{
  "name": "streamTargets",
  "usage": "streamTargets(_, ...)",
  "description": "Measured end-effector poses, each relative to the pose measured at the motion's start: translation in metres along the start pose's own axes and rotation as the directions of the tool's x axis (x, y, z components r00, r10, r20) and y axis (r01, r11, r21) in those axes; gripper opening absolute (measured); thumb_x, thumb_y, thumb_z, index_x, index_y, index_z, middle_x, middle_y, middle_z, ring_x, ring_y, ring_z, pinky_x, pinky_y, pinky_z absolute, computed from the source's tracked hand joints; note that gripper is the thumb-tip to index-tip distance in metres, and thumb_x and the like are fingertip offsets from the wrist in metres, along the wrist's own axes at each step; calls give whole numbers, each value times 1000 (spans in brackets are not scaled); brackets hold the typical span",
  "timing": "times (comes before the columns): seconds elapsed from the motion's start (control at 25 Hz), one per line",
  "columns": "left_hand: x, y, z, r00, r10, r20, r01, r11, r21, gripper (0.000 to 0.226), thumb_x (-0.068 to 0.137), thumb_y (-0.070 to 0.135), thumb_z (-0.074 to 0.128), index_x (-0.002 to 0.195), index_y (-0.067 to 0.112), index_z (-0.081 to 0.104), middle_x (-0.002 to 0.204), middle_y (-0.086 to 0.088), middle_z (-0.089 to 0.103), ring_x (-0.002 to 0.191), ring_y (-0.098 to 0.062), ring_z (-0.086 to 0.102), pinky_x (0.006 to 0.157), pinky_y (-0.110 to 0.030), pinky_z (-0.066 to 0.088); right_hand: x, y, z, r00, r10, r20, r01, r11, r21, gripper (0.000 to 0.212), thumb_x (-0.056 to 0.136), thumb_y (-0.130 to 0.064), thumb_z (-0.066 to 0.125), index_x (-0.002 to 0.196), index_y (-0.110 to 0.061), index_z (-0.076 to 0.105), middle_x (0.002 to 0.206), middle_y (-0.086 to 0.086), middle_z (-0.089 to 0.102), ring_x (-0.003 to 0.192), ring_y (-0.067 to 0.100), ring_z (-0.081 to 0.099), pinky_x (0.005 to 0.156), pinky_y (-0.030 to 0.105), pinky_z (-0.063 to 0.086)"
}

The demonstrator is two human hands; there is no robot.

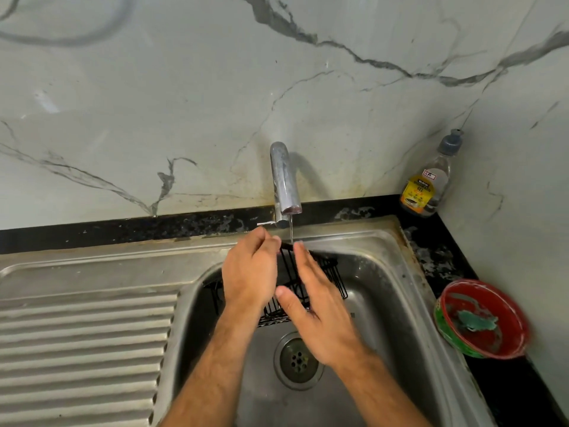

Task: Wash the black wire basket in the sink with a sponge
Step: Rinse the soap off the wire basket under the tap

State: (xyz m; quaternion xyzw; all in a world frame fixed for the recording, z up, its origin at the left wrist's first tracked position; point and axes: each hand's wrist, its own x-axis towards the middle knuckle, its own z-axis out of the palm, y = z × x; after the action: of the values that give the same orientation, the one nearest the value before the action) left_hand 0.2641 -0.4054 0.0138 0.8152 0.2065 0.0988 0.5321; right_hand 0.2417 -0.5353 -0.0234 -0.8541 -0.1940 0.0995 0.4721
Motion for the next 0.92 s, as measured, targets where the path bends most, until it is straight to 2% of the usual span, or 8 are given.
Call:
streamTargets(0.16,-4,-5,-9,979,-80,-187,50,985,-163,41,99,47,53,73,19,67,69,-2,64,68,-16,55,80,-39,48,12,-5,-5,981,-145,127,160,980,-118,69,100,-62,15,158,-28,0,165,-17,-8,147,-8,-12,123,23,-3)
streamTargets(0.32,-7,-20,-21,946,-238,-221,173,945,-279,68,101,43,57,40,26,33,45,12,26,48,-14,26,60,-31,35,31,12,-17,996,7,88,16,967,-254,74,93,-71,2,157,-34,4,161,-21,-6,150,-2,-11,124,30,-7)
streamTargets(0.4,-9,-26,-21,945,-249,-212,193,949,-250,69,100,40,58,37,24,36,42,13,27,45,-13,27,58,-32,33,31,-4,-6,984,-49,173,104,940,-326,68,97,-63,6,157,-31,2,160,-18,-7,149,2,-15,118,22,-16)
streamTargets(0.52,-4,-38,-23,936,-295,-195,205,903,-378,63,98,33,65,39,23,47,46,14,40,59,-14,43,84,-37,50,32,-6,-5,965,-166,201,230,905,-359,58,104,-53,12,157,-31,8,164,-14,3,151,4,-9,122,28,-11)
streamTargets(0.64,-10,-52,-33,922,-359,-145,247,833,-495,62,97,29,68,39,23,47,46,10,41,45,-12,43,106,-53,44,48,31,-41,995,98,25,-77,897,-435,57,102,-58,29,154,-37,26,163,-11,23,152,11,10,125,38,6)
streamTargets(0.72,-14,-64,-40,922,-376,-94,257,777,-575,43,97,36,65,58,18,71,62,-4,69,57,-21,66,94,-51,53,49,46,-56,980,189,-58,-197,951,-240,56,96,-56,53,148,-40,42,156,-17,36,147,7,28,120,40,25)
streamTargets(0.8,-19,-74,-43,919,-392,-36,283,721,-633,47,95,49,59,93,6,78,90,-22,77,82,-36,75,90,-55,57,40,51,-54,973,212,-88,-205,975,83,61,90,-42,68,146,-44,44,149,-24,38,139,-1,33,113,32,32)
streamTargets(0.92,-23,-91,-42,902,-432,25,320,628,-709,57,95,57,50,101,5,73,83,-17,77,75,-31,76,68,-46,64,28,60,-42,948,314,-43,-254,835,488,71,87,-34,74,149,-42,40,150,-21,40,135,-2,40,107,22,33)
